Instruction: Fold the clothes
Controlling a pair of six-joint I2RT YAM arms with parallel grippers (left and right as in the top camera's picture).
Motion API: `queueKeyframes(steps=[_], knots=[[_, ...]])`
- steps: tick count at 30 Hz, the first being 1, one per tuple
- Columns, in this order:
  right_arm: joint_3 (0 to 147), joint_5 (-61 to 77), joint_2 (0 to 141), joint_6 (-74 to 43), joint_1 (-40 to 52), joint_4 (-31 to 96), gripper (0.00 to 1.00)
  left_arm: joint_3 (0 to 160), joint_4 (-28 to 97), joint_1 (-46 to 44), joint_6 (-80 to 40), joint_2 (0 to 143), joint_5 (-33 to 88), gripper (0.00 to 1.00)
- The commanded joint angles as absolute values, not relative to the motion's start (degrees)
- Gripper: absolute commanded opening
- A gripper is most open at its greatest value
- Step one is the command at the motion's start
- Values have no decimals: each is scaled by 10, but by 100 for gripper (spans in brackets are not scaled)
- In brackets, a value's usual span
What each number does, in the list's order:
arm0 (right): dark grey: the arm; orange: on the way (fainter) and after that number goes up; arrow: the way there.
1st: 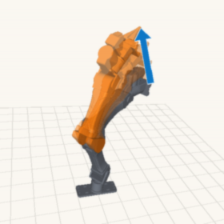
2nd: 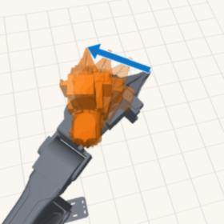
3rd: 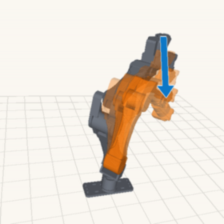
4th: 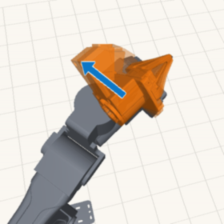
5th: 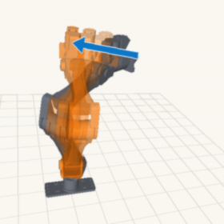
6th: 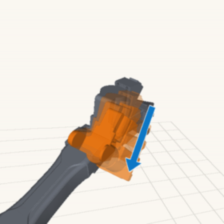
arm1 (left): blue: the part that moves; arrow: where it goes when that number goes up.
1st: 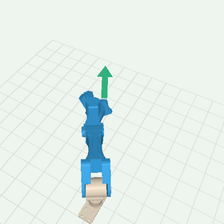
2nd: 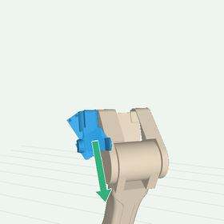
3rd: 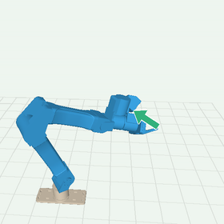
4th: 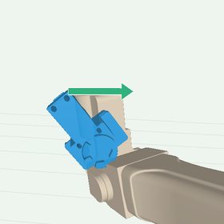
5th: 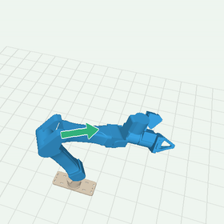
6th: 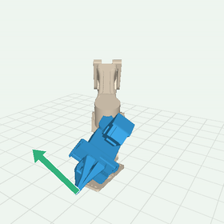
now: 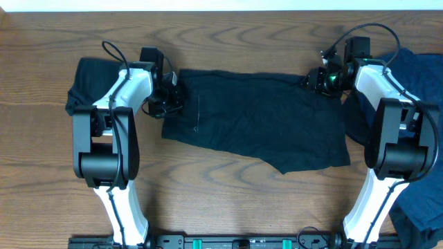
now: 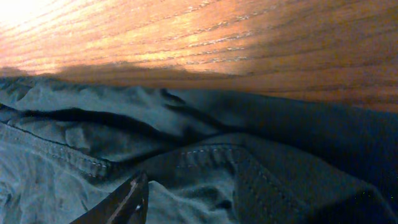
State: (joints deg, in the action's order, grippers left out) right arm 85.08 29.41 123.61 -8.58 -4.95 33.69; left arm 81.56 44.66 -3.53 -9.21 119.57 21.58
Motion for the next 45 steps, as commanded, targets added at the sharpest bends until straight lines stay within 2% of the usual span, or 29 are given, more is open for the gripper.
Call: queueKeyframes(steps=[1, 3, 4, 6, 7, 9, 10, 21, 31, 34, 38, 41, 45], knots=[[849, 286, 1242, -85, -44, 333, 50, 796, 447, -32, -104, 1154, 169, 6], [849, 286, 1242, -85, -44, 333, 50, 796, 433, -32, -104, 1113, 169, 7], [849, 286, 1242, -85, -44, 333, 51, 796, 427, -32, -104, 1100, 169, 12], [849, 286, 1242, -85, -44, 334, 51, 796, 406, -32, -103, 1074, 169, 40], [849, 286, 1242, -85, -44, 334, 51, 796, 392, -32, -101, 1062, 168, 50], [849, 286, 1242, -85, -44, 334, 51, 796, 362, -32, -95, 1055, 155, 64], [849, 286, 1242, -85, -44, 334, 51, 796, 349, -32, -87, 1055, 146, 67], [849, 268, 1242, -85, -45, 341, 52, 796, 287, -32, 20, 1143, 130, 67], [849, 267, 1242, -85, -45, 342, 52, 796, 214, -32, 19, 1175, 130, 66], [849, 267, 1242, -85, -45, 342, 52, 796, 213, -32, 19, 1176, 130, 59], [849, 267, 1242, -85, -45, 342, 51, 796, 220, -32, 19, 1176, 130, 55], [849, 267, 1242, -85, -45, 342, 51, 796, 218, -32, 19, 1176, 151, 44], [849, 258, 1242, -85, -45, 345, 51, 796, 218, -32, 19, 1176, 200, 43]])
